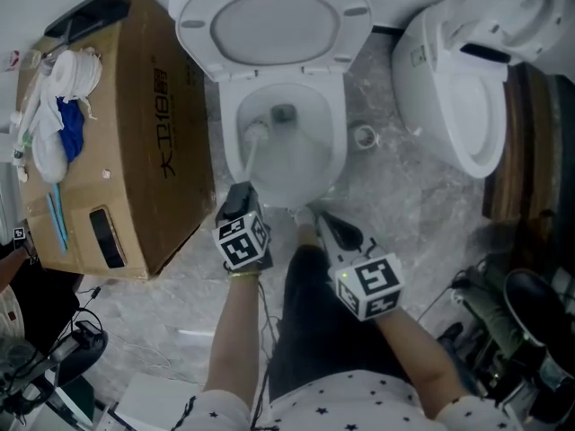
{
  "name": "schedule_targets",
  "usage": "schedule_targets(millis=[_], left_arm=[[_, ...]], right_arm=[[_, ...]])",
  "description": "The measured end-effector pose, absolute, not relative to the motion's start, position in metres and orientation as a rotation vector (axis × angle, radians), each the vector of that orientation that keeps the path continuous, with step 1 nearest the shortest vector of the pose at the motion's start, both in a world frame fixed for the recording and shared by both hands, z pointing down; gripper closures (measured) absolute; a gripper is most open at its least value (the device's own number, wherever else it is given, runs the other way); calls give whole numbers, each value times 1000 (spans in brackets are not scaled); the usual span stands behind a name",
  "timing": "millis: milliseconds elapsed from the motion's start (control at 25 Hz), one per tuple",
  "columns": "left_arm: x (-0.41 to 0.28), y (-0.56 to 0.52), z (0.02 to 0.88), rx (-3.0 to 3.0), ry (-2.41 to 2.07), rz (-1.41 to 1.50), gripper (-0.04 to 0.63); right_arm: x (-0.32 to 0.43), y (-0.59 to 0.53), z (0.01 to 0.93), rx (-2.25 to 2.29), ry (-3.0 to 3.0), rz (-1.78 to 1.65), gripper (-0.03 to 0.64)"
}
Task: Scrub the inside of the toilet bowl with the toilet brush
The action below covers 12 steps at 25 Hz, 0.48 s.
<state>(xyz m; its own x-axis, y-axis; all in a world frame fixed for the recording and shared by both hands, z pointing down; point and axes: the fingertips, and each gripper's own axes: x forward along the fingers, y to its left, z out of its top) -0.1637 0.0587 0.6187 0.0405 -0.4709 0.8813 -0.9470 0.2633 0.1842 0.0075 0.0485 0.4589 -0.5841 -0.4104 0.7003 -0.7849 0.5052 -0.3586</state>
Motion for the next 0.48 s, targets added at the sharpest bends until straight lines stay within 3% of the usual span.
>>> schedule_targets(millis=[480], left_arm=[[-144,96,625,1330,-1541,656,448]], right_arm=[[23,59,455,1014,-2206,912,611]])
